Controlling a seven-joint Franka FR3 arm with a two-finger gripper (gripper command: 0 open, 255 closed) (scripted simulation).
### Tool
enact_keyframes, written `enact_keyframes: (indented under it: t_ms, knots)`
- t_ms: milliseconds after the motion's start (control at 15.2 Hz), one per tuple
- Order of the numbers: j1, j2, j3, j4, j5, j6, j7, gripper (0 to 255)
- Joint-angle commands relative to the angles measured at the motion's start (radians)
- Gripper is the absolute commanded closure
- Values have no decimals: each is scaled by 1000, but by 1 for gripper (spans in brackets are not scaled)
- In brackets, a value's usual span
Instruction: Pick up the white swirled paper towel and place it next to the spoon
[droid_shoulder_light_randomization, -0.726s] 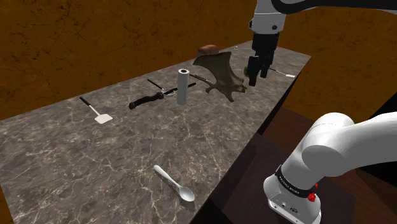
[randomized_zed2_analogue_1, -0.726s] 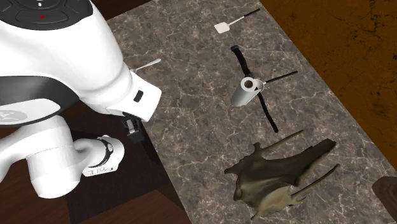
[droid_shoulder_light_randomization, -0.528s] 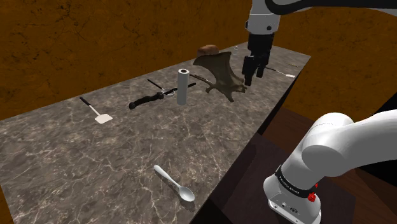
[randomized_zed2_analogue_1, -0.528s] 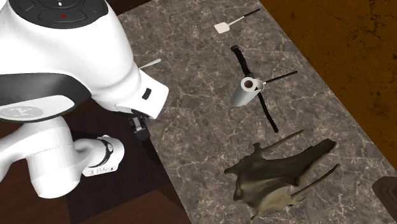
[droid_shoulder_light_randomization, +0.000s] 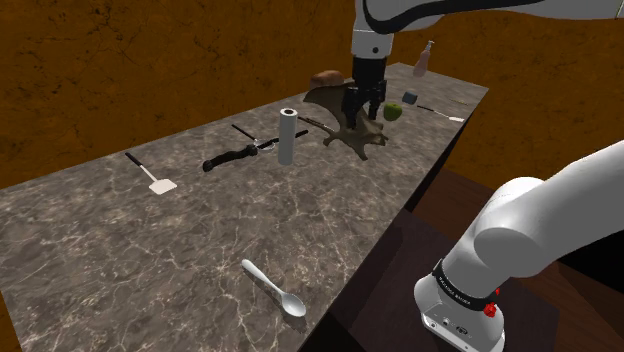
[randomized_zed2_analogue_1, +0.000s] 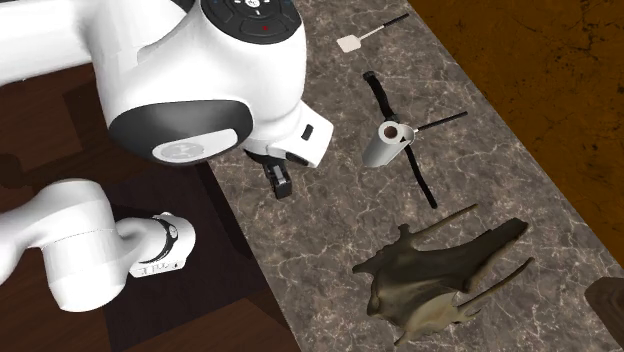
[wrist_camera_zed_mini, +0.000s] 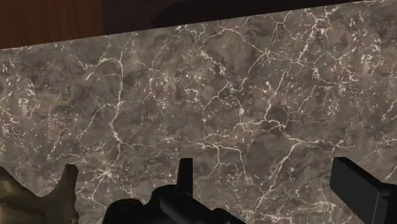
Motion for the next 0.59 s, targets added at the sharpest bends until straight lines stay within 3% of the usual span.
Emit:
enact_keyframes:
  t_ms: [0,528]
  knots:
    - [0,77,0,51,9,36,13,0]
    - [-5,371,-8,282,43,132,45,0]
